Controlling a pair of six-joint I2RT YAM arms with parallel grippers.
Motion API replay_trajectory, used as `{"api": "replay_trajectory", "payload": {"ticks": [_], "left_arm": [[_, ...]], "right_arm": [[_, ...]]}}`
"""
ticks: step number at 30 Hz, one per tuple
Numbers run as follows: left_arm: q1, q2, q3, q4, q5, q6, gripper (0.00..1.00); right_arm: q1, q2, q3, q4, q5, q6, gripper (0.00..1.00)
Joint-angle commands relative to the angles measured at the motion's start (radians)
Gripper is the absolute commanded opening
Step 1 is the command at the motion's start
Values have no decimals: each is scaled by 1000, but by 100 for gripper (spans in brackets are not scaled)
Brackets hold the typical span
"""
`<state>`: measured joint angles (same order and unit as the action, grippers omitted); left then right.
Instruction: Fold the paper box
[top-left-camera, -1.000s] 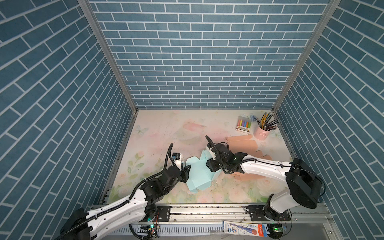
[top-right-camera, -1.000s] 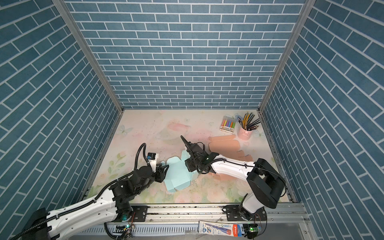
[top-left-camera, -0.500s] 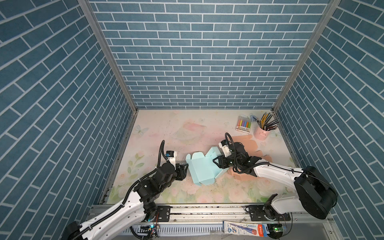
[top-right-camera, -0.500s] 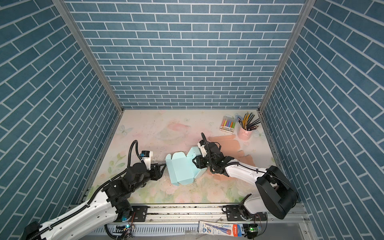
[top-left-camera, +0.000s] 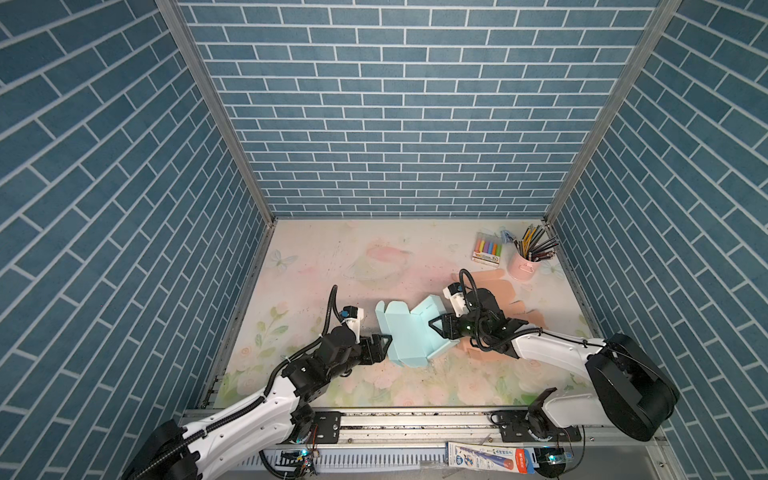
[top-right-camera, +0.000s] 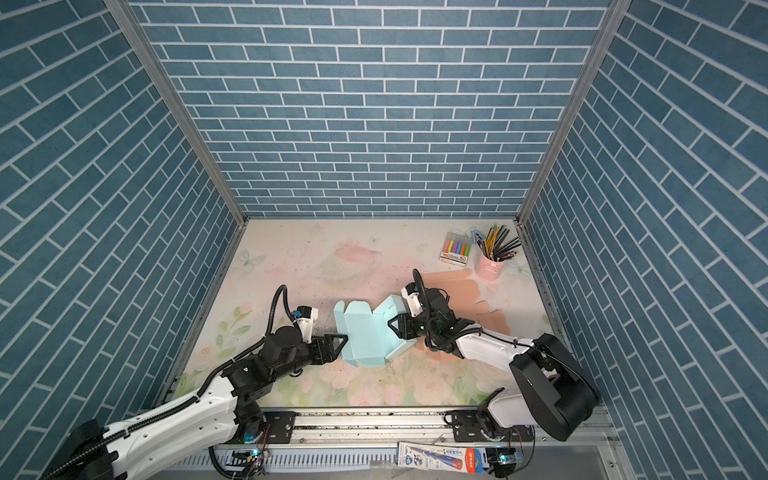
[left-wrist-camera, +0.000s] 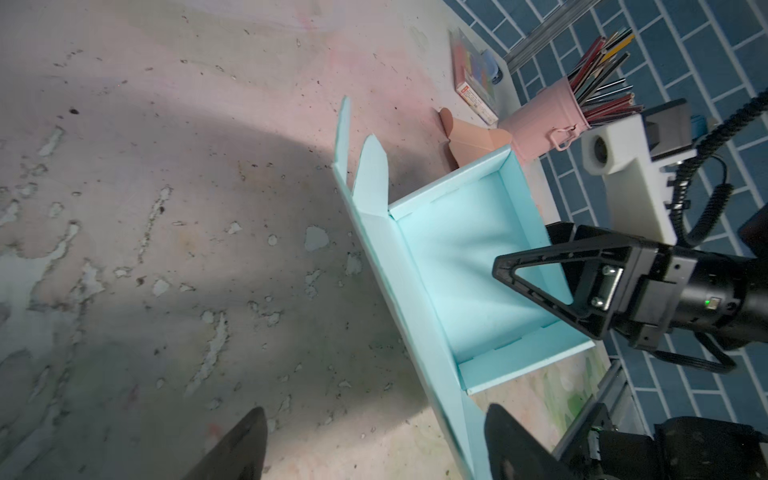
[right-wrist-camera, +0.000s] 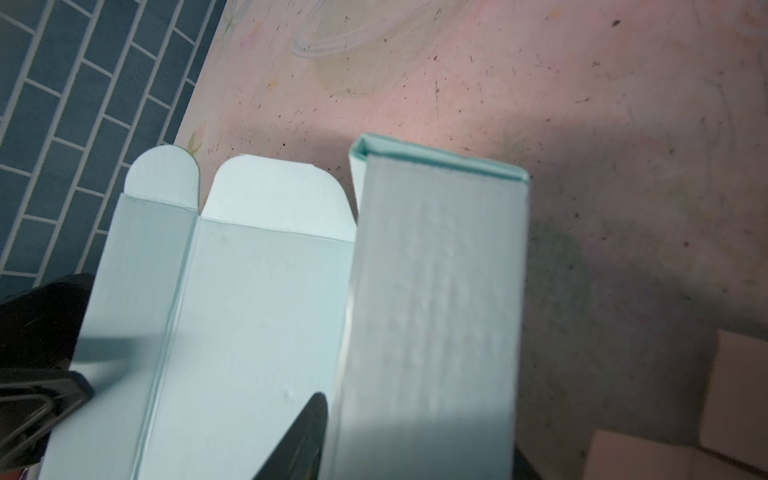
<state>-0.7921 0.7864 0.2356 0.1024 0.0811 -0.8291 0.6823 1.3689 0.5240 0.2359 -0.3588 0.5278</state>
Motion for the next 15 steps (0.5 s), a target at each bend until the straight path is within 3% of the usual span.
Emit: {"api": "replay_trajectory", "payload": {"ticks": [1, 15], "left_arm": [[2, 31, 6, 88, 22, -32, 77], [-7, 123, 30, 136, -4, -63, 32]], "right_arm": [[0, -12, -23, 24, -25, 14, 52], [2, -25, -47, 49, -45, 8, 53]]}}
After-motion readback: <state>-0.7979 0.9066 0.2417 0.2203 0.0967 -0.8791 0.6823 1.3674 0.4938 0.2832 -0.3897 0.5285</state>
